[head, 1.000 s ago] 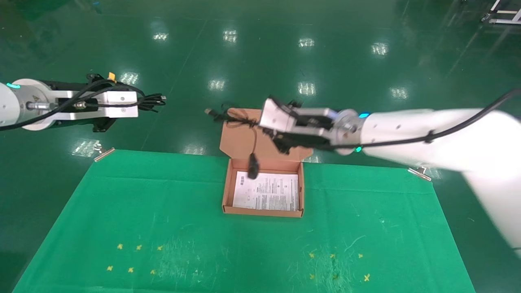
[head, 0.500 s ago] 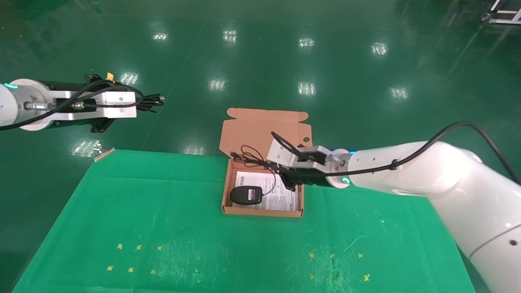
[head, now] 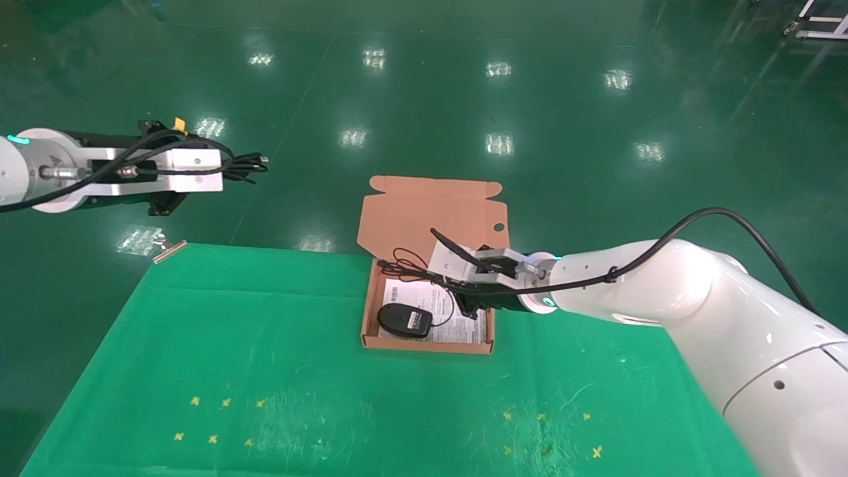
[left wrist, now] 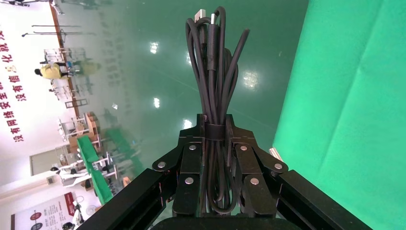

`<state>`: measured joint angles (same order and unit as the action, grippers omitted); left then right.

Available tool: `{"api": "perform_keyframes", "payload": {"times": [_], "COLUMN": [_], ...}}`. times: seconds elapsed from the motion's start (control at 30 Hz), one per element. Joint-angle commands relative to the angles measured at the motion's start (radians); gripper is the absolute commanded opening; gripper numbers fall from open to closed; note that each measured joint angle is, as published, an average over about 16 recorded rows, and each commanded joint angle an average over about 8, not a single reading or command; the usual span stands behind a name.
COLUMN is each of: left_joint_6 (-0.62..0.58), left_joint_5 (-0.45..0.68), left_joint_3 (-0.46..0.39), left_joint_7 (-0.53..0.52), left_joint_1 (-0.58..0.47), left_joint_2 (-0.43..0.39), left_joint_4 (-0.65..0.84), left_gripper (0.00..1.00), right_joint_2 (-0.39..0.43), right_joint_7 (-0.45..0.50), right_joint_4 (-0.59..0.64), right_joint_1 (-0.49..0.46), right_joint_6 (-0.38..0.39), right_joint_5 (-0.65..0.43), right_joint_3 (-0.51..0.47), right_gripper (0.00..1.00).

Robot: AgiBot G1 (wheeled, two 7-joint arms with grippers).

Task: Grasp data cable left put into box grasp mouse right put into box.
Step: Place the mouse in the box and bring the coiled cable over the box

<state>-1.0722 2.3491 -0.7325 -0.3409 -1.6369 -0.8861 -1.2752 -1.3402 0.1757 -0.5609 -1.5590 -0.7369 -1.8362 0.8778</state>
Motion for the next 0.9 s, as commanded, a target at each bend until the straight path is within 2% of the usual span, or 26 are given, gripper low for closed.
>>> {"api": "perform_keyframes", "payload": {"times": [0.03,0.23,0.43,0.67,0.9], "left_joint_6": [0.0,0.01,0.066,0.18,0.268], "left_joint_5": [0.001,-0.018,-0.039,-0.05,-0.03], "left_joint_3": [0.0,-0.007,-0.024,-0.063,-0.115], "left_joint_7": [0.0,0.005,0.028,0.088,0.138], "left_joint_1": [-0.001,0.026,0.085,0.177,0.259], "left_joint_2": [0.0,-0.012,-0.05,-0.129,-0.222], "left_joint_4": [0.002,-0.025,-0.052,-0.058,-0.042], "left_gripper": [0.0,0.0,0.0,0.0,0.0], "right_joint_2": [-0.002,0.026,0.086,0.202,0.337], "right_joint_7": [-0.002,0.002,0.013,0.07,0.189], "right_joint_4": [0.003,-0.026,-0.077,-0.178,-0.362], "right_joint_1": [0.0,-0.002,-0.002,-0.009,0.004], "right_joint_6": [0.002,-0.006,-0.01,-0.019,-0.062], "right_joint_5": [0.001,0.008,0.012,-0.01,-0.062], "right_joint_3": [0.001,0.001,-0.009,-0.021,-0.022], "right_gripper": [1.0,1.0,1.0,1.0,1.0]}}
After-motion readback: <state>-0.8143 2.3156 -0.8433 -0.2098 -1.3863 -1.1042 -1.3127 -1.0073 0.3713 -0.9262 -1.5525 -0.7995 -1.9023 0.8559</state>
